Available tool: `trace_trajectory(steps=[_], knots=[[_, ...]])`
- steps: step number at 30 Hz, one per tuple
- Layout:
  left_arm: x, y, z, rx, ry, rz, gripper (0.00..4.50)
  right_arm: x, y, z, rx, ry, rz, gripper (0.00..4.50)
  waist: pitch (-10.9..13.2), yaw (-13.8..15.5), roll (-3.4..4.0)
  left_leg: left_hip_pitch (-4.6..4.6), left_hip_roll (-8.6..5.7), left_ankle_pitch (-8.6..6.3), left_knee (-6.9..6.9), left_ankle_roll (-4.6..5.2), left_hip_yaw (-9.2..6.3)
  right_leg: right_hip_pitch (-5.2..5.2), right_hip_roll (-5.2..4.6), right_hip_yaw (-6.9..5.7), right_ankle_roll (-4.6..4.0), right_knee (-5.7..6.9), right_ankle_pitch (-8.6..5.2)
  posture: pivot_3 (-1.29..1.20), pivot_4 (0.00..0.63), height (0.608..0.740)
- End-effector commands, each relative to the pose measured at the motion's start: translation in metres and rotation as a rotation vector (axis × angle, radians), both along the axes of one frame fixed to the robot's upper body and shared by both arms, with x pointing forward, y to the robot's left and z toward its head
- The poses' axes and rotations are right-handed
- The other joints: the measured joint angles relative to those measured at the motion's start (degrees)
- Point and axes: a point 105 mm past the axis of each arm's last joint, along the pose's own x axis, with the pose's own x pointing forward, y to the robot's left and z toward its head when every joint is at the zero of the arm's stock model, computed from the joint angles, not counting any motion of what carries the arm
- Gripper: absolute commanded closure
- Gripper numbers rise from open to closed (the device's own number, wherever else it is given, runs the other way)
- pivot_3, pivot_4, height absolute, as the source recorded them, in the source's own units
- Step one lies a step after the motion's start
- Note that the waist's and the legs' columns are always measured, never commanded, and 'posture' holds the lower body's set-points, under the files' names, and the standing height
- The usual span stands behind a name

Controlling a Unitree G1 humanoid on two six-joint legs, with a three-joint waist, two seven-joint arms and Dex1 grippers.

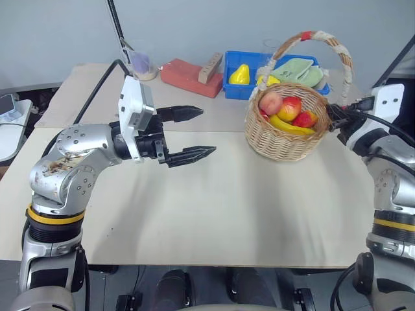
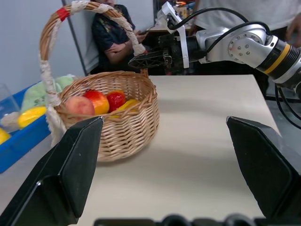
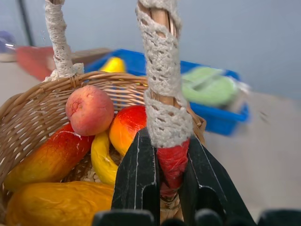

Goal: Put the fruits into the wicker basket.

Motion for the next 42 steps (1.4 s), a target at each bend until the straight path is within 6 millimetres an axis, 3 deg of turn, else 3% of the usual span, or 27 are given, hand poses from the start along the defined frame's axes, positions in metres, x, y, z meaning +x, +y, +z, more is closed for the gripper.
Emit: trace_trajectory(steps=[1,2,7,12,20,26,29,33,42], knots=[[0.0,0.001,0.008,0.005,-0.06,0.001,0.0,0.0,-0.007,0.022,0.021,-0.097,-0.043,4.35,0.0,-0.1,0.0,0.0,0.0,0.0,0.0,0.0,0.0,0.0,0.0,0.0,0.0,-0.01,0.0,0.0,0.15,0.703],[0.0,0.001,0.008,0.008,-0.061,0.004,0.0,0.001,-0.008,0.021,0.03,-0.098,-0.047,3.33,0.0,-0.1,0.01,-0.01,0.0,0.0,-0.01,0.0,0.0,0.0,-0.01,0.0,0.0,-0.01,0.0,0.0,0.15,0.703],[0.0,0.005,0.005,0.017,-0.063,0.027,0.0,-0.001,-0.006,0.023,0.038,-0.094,-0.031,1.69,0.0,0.1,0.01,-0.02,0.0,0.0,-0.01,0.01,0.0,0.01,-0.09,0.01,0.03,-0.04,-0.01,0.0,0.15,0.703],[0.004,0.017,-0.007,0.081,-0.049,0.106,0.0,-0.018,-0.011,0.022,-0.024,-0.008,0.032,0.04,0.0,0.7,0.01,-0.03,0.03,-0.01,-0.01,0.01,-0.01,0.0,-0.09,-0.01,0.05,-0.05,-0.01,0.0,0.15,0.703],[0.017,0.053,-0.035,0.19,0.003,0.314,0.0,-0.058,-0.018,0.012,-0.199,0.174,0.187,0.04,0.0,0.8,0.01,-0.01,0.06,-0.05,0.0,0.09,0.01,0.05,-0.1,-0.01,0.08,-0.1,-0.03,0.0,0.15,0.703],[0.002,0.113,-0.053,0.387,0.089,0.472,0.0,-0.105,0.032,0.016,-0.4,0.249,0.605,0.04,0.0,0.1,0.02,0.18,0.29,-0.06,-0.26,0.1,0.1,0.02,0.03,0.02,0.13,-0.14,-0.12,0.0,0.15,0.703],[-0.002,0.139,-0.055,0.41,0.111,0.554,0.0,-0.11,0.038,0.017,-0.422,0.267,0.672,0.04,0.0,0.4,0.0,0.28,0.38,-0.06,-0.3,0.09,0.15,0.05,0.04,-0.03,0.27,-0.13,-0.31,0.0,0.15,0.703],[-0.01,0.152,-0.052,0.396,0.122,0.585,0.0,-0.112,0.039,0.016,-0.429,0.299,0.712,0.04,0.0,1.5,0.0,0.25,0.33,-0.05,-0.28,0.08,0.17,0.04,-0.05,-0.04,0.38,-0.14,-0.38,0.0,0.15,0.703],[-0.014,0.154,-0.052,0.405,0.137,0.583,0.0,-0.108,0.036,0.016,-0.435,0.303,0.716,0.04,0.0,2.0,0.0,0.24,0.3,-0.05,-0.29,0.07,0.29,0.02,-0.09,-0.04,0.0,-0.18,-0.15,0.0,0.15,0.703]])
